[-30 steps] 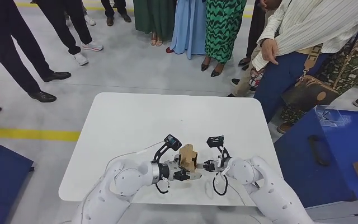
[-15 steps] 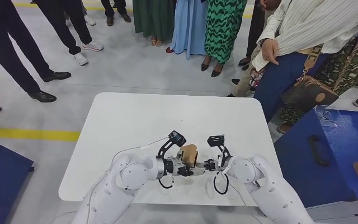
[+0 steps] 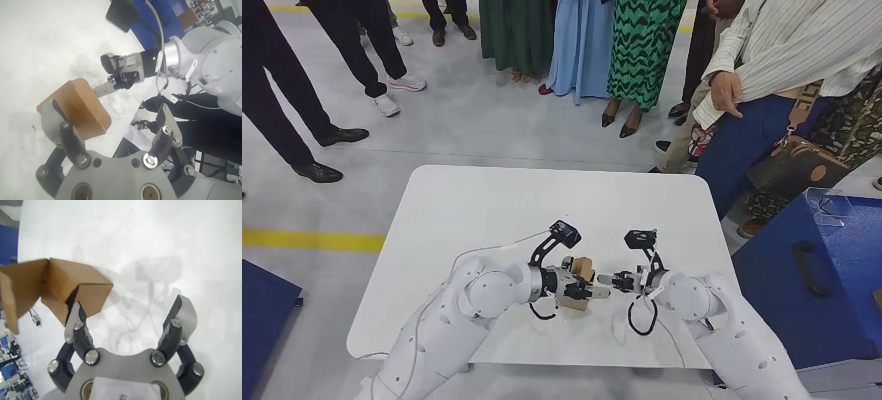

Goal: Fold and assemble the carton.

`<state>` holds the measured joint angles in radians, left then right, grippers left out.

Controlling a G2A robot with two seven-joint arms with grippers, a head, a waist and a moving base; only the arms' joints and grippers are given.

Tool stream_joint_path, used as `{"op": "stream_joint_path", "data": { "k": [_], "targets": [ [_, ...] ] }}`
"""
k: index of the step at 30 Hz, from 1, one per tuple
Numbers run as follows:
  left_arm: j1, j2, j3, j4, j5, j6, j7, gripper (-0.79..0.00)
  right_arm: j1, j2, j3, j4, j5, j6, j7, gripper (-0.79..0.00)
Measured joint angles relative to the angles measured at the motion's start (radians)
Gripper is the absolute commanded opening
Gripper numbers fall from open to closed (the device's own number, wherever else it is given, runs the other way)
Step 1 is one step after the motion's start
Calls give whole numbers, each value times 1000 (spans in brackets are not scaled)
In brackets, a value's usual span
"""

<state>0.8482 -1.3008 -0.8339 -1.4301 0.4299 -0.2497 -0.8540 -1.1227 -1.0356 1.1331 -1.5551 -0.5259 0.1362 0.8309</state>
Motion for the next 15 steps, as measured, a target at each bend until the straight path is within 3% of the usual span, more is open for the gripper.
{"op": "stream_joint_path", "data": {
  "k": [5, 15],
  "targets": [
    [-13, -6, 1, 30, -67, -16, -25, 0, -56, 9, 81, -54, 78, -47, -42, 0],
    [-28, -5, -38, 94, -221, -30, -77, 0, -69, 2, 39, -85, 46, -91, -59, 0]
  ]
}}
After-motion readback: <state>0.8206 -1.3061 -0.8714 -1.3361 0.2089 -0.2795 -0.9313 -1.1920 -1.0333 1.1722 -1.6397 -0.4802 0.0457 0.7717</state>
